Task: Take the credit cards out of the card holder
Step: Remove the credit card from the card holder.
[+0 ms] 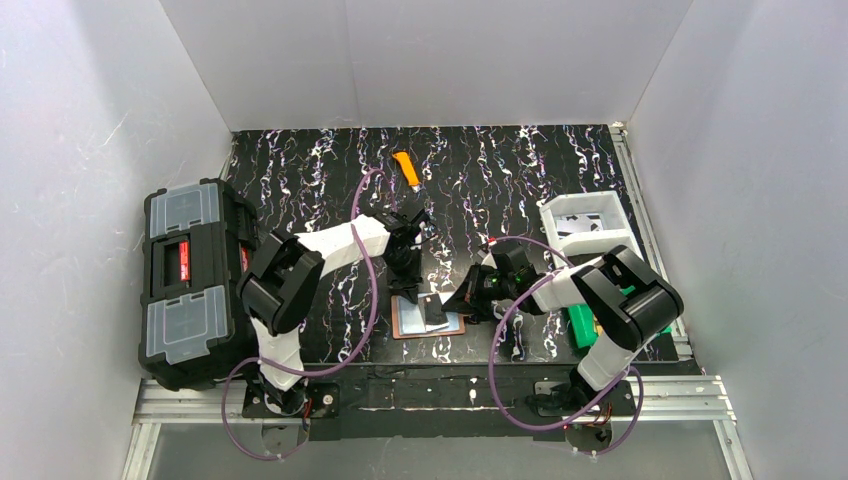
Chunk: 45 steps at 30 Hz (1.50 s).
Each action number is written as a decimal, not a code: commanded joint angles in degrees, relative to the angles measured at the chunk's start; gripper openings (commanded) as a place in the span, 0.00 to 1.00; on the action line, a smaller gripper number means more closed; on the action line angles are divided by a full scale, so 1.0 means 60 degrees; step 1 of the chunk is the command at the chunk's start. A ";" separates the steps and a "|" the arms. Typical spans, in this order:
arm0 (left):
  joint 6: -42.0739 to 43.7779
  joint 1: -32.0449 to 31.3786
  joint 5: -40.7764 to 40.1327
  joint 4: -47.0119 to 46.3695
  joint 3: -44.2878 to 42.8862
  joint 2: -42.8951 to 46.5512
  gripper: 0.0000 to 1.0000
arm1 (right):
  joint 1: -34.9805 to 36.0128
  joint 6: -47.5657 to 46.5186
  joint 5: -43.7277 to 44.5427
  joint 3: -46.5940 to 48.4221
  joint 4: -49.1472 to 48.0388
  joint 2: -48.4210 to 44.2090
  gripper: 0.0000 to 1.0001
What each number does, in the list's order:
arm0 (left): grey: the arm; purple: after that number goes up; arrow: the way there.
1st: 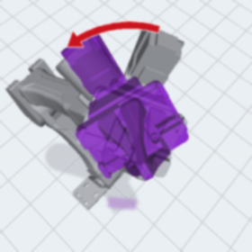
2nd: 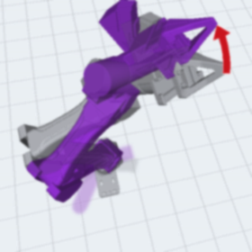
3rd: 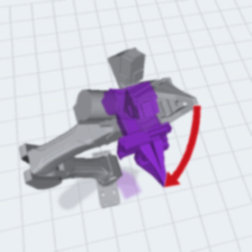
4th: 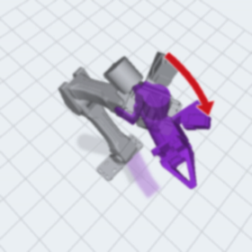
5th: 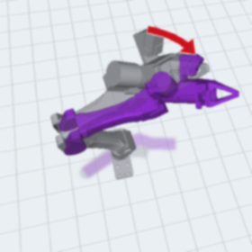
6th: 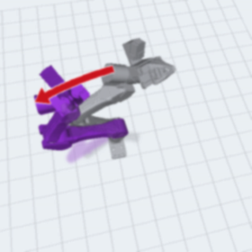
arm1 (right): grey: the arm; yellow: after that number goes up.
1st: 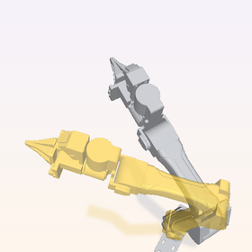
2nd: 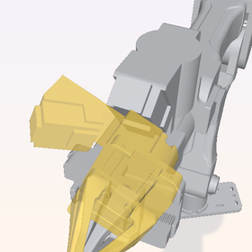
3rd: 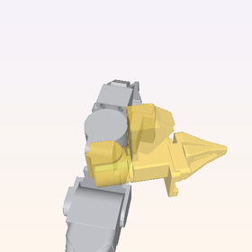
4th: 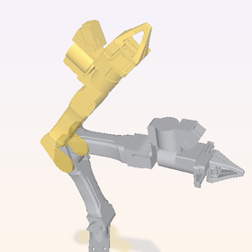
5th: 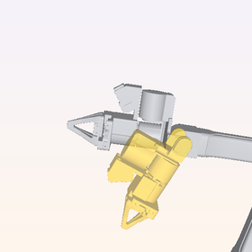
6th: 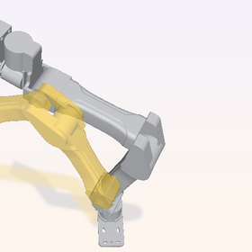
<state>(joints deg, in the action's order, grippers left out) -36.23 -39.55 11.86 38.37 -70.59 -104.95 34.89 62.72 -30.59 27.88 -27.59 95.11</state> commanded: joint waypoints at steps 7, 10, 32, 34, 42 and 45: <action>-0.0141 -0.0028 -0.0170 -0.0098 0.0339 -0.0900 0.00 | -0.0014 -0.0003 -0.0568 -0.0162 -0.0759 0.0599 0.33; -0.0218 -0.0029 -0.0276 0.0001 0.0442 -0.1125 0.00 | -0.0015 0.0105 -0.0738 -0.0203 -0.1085 0.0818 0.40; 0.0074 0.0115 -0.0713 0.0125 0.1105 -0.0668 0.00 | -0.0343 -0.0571 0.0601 -0.0639 0.1355 -0.1488 0.01; 0.0154 0.0131 -0.0688 0.0125 0.1129 -0.0565 0.00 | -0.0338 -0.0778 0.1043 -0.0563 0.2221 -0.2170 0.01; 0.0623 0.0100 -0.0145 0.0300 0.0357 0.0296 0.05 | -0.0359 -0.1110 0.2655 0.0447 0.6026 -0.5067 0.01; 0.0939 0.0033 0.0022 0.0605 -0.0277 0.0596 0.15 | -0.0412 -0.1108 0.3765 0.1168 0.7813 -0.6176 0.01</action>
<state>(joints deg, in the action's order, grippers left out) -34.81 -38.87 14.76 36.12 -68.58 -105.06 32.95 57.60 -17.87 28.23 3.51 65.41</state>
